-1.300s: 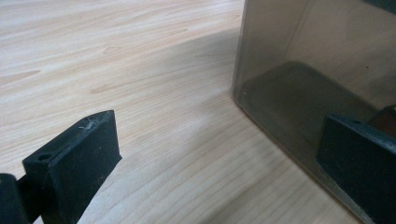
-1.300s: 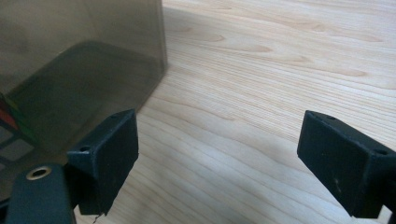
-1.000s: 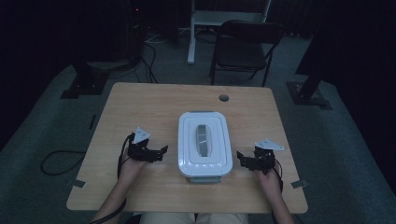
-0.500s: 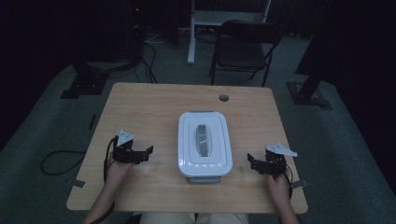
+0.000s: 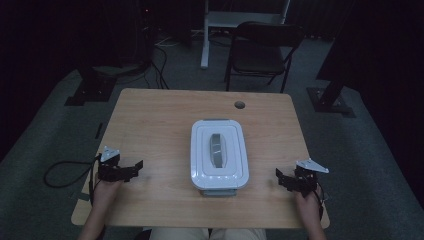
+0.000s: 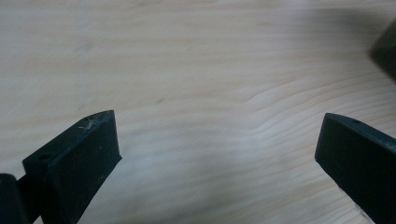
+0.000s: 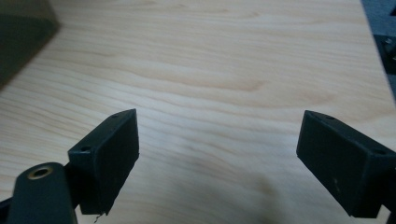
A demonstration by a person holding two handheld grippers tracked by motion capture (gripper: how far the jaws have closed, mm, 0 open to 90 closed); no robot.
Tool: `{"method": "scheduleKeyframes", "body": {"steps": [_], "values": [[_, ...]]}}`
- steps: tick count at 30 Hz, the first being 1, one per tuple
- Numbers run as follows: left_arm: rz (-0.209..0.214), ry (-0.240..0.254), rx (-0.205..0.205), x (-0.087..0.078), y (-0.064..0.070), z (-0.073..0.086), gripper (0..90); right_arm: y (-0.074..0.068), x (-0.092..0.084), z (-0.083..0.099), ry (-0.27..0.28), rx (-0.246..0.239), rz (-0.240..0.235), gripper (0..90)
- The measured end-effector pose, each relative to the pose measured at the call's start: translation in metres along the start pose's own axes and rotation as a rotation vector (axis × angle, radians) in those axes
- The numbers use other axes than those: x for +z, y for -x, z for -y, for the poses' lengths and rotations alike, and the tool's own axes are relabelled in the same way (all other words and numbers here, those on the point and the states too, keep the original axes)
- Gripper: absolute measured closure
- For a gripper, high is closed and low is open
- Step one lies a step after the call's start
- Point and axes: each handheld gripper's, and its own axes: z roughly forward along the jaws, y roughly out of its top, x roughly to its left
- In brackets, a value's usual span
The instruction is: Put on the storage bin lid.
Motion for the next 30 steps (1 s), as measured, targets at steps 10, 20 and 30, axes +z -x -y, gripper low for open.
{"method": "scheduleKeyframes", "body": {"steps": [10, 20, 30], "values": [[-0.082, -0.042, -0.059, -0.022, -0.014, 0.024, 0.6, 0.013, 0.0, 0.009, -0.044, 0.029, 0.045, 12.7], [-0.172, -0.093, -0.085, -0.03, -0.022, 0.039, 0.6, 0.013, 0.009, 0.012, -0.102, 0.01, 0.048, 12.3], [-0.238, -0.144, -0.054, -0.026, -0.018, 0.04, 0.6, 0.012, 0.011, 0.011, -0.111, 0.009, 0.053, 11.7]]}}
